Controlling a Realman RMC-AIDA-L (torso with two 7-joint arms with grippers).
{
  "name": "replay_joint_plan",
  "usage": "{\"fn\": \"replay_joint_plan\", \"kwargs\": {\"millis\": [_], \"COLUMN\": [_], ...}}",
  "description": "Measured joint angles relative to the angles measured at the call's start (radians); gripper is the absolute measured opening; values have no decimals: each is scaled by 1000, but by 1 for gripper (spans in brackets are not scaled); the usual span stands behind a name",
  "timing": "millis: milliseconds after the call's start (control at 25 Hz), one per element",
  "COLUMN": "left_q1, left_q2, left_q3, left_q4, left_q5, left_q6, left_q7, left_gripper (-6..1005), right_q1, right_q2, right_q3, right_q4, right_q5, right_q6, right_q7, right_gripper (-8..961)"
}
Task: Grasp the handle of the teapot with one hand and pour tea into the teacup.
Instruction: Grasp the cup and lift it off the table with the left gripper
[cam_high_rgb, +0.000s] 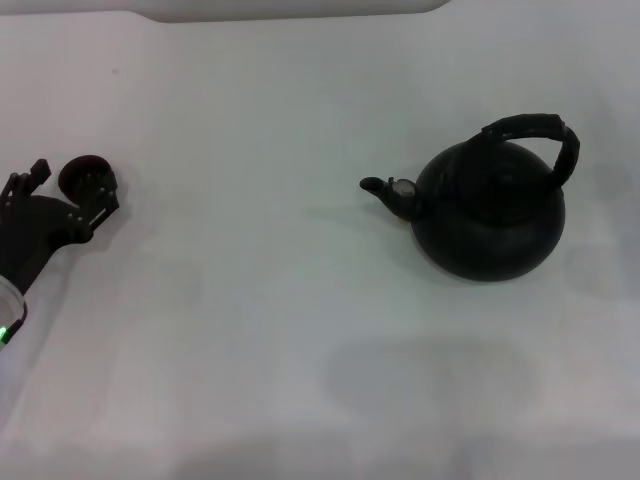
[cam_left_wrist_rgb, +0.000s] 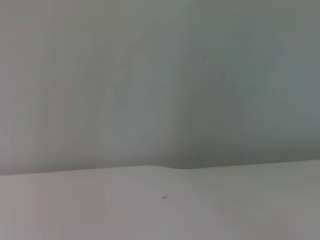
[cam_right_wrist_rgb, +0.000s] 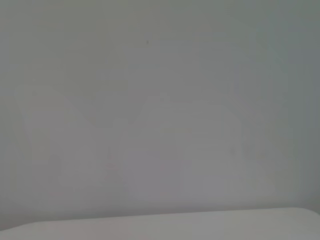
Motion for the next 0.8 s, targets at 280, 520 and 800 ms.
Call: {"fn": "replay_joint_plan", "kwargs": {"millis": [280, 520, 800], "left_q1": [-1, -7, -18], "left_q2": [1, 1, 1], "left_q3": [0, 0, 0], "left_q4": [3, 4, 4], "left_q5": [2, 2, 5], "left_q6": [9, 27, 60], "left_q7": [0, 0, 0], "left_gripper": [890, 889, 889], "right_q1": [0, 0, 0], "right_q2": [0, 0, 0], "right_q3": [-1, -1, -1], "right_q4": [0, 2, 3], "right_q5": [0, 0, 0], "right_q6": [0, 1, 3], "right_q7": [1, 1, 2], "right_gripper": [869, 869, 869]}}
